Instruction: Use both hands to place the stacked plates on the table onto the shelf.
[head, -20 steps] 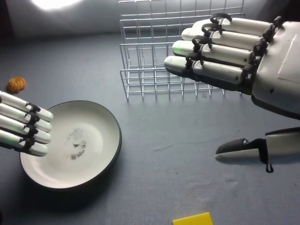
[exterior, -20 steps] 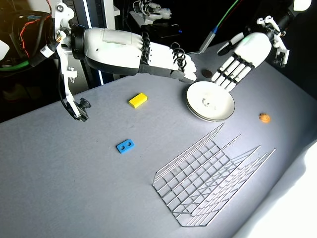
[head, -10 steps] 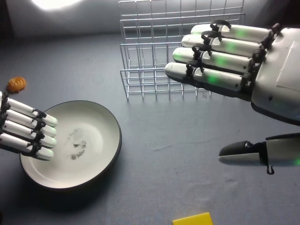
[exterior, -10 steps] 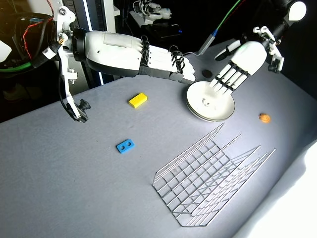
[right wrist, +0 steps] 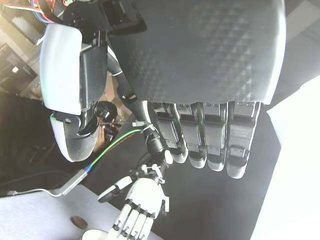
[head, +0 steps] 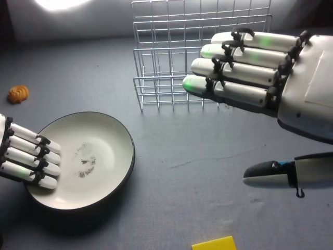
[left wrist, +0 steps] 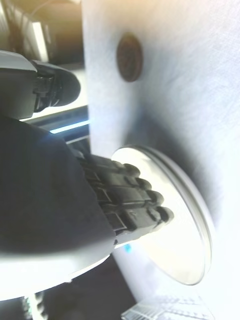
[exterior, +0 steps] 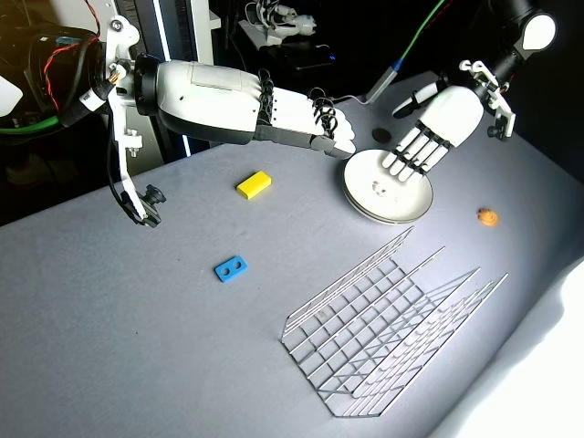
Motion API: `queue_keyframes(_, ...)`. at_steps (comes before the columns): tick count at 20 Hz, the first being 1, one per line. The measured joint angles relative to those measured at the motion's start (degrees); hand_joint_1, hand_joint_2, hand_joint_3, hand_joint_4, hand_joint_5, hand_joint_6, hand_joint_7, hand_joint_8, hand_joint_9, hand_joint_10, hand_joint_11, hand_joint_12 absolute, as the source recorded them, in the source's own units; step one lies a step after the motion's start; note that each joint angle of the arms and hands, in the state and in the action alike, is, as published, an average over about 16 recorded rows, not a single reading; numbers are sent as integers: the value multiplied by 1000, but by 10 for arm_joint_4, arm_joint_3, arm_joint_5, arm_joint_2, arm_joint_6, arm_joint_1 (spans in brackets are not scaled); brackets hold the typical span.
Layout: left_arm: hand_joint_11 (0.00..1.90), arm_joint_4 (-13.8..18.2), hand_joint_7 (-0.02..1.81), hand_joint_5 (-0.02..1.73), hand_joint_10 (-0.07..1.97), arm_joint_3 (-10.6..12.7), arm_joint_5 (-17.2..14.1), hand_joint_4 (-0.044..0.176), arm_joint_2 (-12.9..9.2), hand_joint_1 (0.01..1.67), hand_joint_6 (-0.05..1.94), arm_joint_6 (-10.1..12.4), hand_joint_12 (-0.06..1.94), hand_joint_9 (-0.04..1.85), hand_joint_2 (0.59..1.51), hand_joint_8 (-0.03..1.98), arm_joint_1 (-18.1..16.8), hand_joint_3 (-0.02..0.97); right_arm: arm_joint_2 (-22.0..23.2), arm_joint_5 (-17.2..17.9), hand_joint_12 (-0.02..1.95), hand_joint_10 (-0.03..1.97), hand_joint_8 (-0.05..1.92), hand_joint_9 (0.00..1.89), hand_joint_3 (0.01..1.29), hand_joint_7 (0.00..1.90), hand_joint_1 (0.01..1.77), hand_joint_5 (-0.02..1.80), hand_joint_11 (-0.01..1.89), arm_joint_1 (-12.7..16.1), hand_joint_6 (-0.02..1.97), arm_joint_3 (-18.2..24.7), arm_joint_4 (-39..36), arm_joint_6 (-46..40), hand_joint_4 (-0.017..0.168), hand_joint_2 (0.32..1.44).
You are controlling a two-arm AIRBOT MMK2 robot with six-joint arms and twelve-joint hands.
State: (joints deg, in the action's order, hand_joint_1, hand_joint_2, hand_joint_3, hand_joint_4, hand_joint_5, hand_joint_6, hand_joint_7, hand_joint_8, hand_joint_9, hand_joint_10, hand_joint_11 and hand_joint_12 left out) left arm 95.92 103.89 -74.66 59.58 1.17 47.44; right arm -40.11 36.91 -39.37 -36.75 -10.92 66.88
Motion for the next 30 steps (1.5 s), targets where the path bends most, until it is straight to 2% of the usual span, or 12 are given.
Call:
queue_keyframes(13,15,1,-8,1,-14,-4,13,-6,5,19,-7,-11,-17,0,1185,-13,12,10,-14,-2,217,12,17,48,18,38,349,49,22,-5,27,7,5,61,0,1090)
queue_keyframes(21,15,5,-10,-2,-5,-35,28,-5,10,18,-10,-6,-17,-3,1182,-16,-3,10,-62,-28,241,12,17,46,18,39,373,56,22,15,27,-8,10,137,0,1086)
queue_keyframes(30,15,12,-11,-5,-7,-79,51,-3,16,18,-15,1,-16,6,1185,-20,-28,9,-143,-82,116,12,17,25,19,23,822,34,22,44,27,-58,13,205,0,1013)
